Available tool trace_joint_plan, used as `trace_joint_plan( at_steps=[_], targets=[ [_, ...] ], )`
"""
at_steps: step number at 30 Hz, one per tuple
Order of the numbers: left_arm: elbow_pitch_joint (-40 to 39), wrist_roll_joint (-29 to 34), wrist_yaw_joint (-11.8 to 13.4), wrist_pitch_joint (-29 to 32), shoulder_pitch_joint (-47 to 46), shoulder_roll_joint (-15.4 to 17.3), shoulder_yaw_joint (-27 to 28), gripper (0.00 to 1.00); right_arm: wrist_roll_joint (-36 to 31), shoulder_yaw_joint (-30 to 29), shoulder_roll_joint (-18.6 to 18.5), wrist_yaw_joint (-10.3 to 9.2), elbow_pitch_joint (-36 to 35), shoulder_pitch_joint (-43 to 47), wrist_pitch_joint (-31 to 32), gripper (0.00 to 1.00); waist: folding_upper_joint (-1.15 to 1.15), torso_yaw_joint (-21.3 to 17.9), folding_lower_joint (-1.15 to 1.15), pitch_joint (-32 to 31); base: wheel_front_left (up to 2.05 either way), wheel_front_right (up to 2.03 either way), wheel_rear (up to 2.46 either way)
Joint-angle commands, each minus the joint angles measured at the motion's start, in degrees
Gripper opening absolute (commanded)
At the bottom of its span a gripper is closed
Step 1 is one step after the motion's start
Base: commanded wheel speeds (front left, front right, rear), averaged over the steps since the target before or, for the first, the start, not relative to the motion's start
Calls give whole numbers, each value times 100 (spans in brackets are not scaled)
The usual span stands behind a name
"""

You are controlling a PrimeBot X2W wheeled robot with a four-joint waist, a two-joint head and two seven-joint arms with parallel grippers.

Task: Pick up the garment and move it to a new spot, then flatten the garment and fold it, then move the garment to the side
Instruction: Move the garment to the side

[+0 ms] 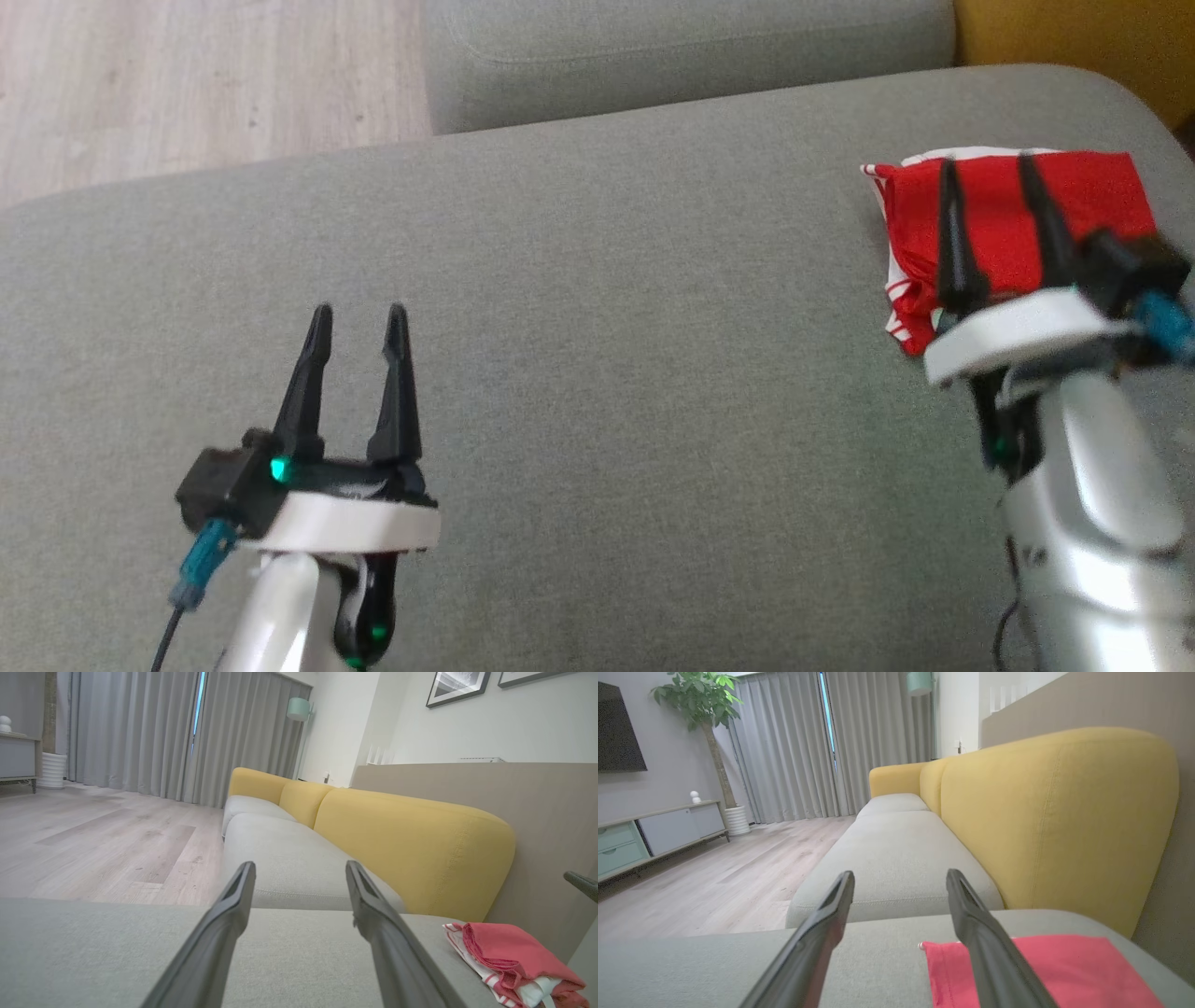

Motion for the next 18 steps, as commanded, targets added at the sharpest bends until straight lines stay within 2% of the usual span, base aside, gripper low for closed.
trace_joint_plan(
  at_steps=[1, 8, 10, 18],
  targets=[
    [-192, -24, 44, -29, -45, 43, 239, 100, 98, 17, 150, 37, -319, 158, -92, 100, 0, 51, 1, -75, 0, 0, 0],
    [9, -376, -31, -29, 212, 43, 102, 100, 139, -4, 297, 37, -388, 969, -270, 100, 0, 124, 1, -155, 0, 0, 0],
    [26, -456, -52, -29, 255, 43, 126, 100, 345, 75, 301, 37, -388, 1156, -328, 100, 0, 137, 1, -156, 0, 0, 0],
    [34, -536, -76, -29, 307, 43, 309, 100, 533, 200, 304, 37, -463, 1359, -384, 100, 0, 138, 1, -141, 0, 0, 0]
  ],
)
